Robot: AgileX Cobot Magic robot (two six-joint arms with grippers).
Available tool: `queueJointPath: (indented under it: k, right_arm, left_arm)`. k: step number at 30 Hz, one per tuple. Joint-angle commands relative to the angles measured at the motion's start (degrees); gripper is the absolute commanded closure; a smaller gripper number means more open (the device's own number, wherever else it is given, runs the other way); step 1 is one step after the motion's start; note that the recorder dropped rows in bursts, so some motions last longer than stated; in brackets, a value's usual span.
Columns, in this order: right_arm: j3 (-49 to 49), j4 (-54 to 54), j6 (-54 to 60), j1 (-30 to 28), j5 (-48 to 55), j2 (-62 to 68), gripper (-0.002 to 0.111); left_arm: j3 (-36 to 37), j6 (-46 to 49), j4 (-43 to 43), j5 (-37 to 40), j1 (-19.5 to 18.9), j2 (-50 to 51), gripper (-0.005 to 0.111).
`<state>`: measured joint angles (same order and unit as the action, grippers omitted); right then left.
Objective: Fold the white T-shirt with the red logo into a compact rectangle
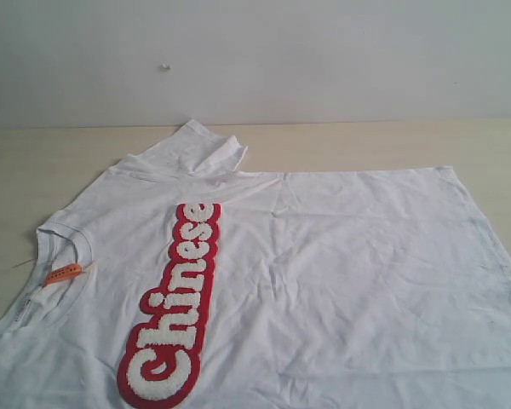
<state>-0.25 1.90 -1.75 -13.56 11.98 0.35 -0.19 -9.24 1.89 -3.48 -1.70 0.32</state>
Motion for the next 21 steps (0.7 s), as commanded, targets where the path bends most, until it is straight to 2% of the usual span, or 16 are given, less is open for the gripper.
queueJointPath:
  k: [1, 5, 8, 11, 14, 16, 17, 18, 19, 20, 21]
  right_arm:
    - [0.3, -0.5, 0.1, -0.4, -9.6, -0.4, 0.108]
    - [0.3, -8.7, -4.1, -0.4, -19.5, -0.4, 0.108]
    - [0.3, -15.2, -8.1, -0.4, -24.0, -0.4, 0.108]
    - [0.3, -16.4, -10.5, -0.4, -27.8, -0.4, 0.108]
    - [0.3, -18.1, -11.2, -0.4, -32.0, -0.4, 0.108]
    - [0.3, -19.6, -14.3, -0.4, -34.5, -0.4, 0.108]
    - [0.3, -19.7, -19.3, -0.4, -36.3, -0.4, 0.108]
    - [0.3, -19.2, -21.0, -0.4, -37.0, -0.4, 0.108]
    - [-0.4, -15.4, -20.8, -0.4, -36.5, -0.4, 0.108]
    - [-1.0, -13.3, -20.8, -0.4, -34.7, -0.4, 0.108]
    - [-3.7, -8.8, -20.8, -0.4, -27.9, -0.4, 0.108]
  left_arm:
    - [0.2, -10.3, 0.5, -5.9, -0.1, -0.3, 0.004]
    - [0.2, -22.1, 0.5, -12.5, -0.1, -0.3, 0.004]
    - [0.2, -22.9, 0.5, -18.7, -0.1, -0.3, 0.004]
    - [0.2, -22.9, 0.5, -24.3, -0.1, -0.3, 0.004]
    - [0.2, -24.5, 0.5, -26.5, -0.1, -0.3, 0.004]
    - [0.2, -28.0, -1.9, -23.4, -0.1, -0.3, 0.004]
    - [-2.1, -33.6, -9.2, -14.1, 0.0, -0.3, 0.004]
    - [-3.6, -36.9, -13.7, -8.7, 0.0, -0.3, 0.004]
    - [-7.5, -46.0, -24.1, -0.1, 0.0, -0.3, 0.004]
    - [-9.3, -48.6, -27.5, 2.0, 0.0, 0.2, 0.004]
    - [-12.9, -49.4, -30.1, 4.6, 0.7, 2.5, 0.004]
